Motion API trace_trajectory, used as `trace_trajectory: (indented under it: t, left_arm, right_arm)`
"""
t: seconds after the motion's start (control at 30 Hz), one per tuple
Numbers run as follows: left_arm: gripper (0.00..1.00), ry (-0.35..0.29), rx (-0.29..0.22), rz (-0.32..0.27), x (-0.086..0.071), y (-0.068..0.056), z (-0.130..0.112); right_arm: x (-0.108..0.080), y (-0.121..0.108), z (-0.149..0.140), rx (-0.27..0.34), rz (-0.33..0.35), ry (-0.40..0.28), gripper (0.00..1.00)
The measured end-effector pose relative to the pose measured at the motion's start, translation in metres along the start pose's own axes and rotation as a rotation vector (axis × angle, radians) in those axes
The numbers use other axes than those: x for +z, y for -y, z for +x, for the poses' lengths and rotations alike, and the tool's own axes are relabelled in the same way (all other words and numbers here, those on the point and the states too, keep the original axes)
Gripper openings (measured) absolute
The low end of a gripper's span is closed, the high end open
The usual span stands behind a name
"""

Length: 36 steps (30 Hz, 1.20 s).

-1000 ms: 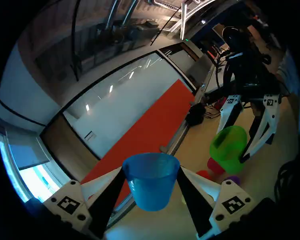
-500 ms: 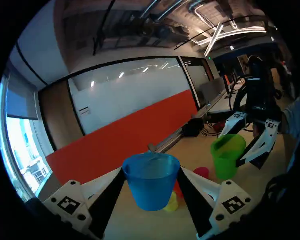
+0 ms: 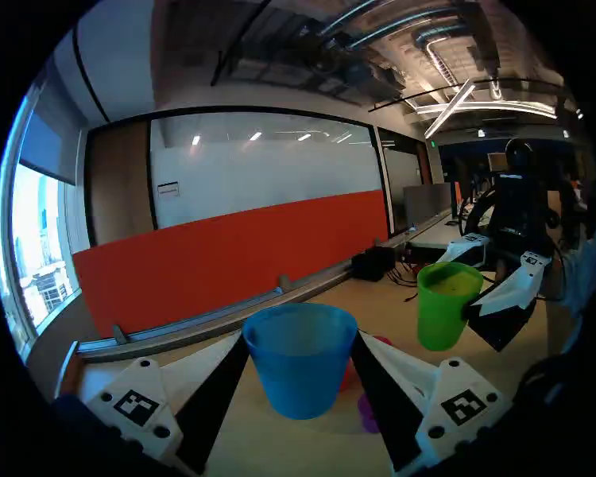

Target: Pour water

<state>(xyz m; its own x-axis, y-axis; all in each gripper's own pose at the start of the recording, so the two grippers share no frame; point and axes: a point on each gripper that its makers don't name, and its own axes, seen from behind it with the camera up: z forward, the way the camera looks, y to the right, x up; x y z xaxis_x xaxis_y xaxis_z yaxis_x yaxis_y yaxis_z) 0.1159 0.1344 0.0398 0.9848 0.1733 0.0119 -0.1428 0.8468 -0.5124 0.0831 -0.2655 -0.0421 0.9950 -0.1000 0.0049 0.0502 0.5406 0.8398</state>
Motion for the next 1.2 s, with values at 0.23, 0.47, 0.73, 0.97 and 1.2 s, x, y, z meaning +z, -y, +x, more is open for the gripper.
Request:
trace_trajectory:
  t: [0.23,0.47,0.73,0.97,1.2]
  left_arm:
    - [0.88,-0.016,-0.076,-0.027,-0.001,-0.008,-0.010]
    - [0.88,-0.025,-0.096,-0.044,-0.004,-0.016,-0.019]
    - [0.88,0.000,-0.077,-0.054,-0.005,-0.019,-0.032]
    - [0.88,0.027,-0.062,-0.072,-0.005,-0.024,-0.043]
    - [0.88,0.080,-0.034,-0.092,-0.005,-0.034,-0.063]
  right_arm:
    - [-0.005,-0.003,-0.001,-0.002,-0.010,0.002,0.90]
    - [-0.011,-0.009,-0.002,0.004,-0.023,0.003,0.90]
    - [-0.016,-0.013,-0.005,0.009,-0.027,0.012,0.90]
    - [-0.020,-0.016,-0.012,0.015,-0.024,0.034,0.90]
    - [-0.024,-0.018,-0.028,0.028,-0.013,0.076,0.90]
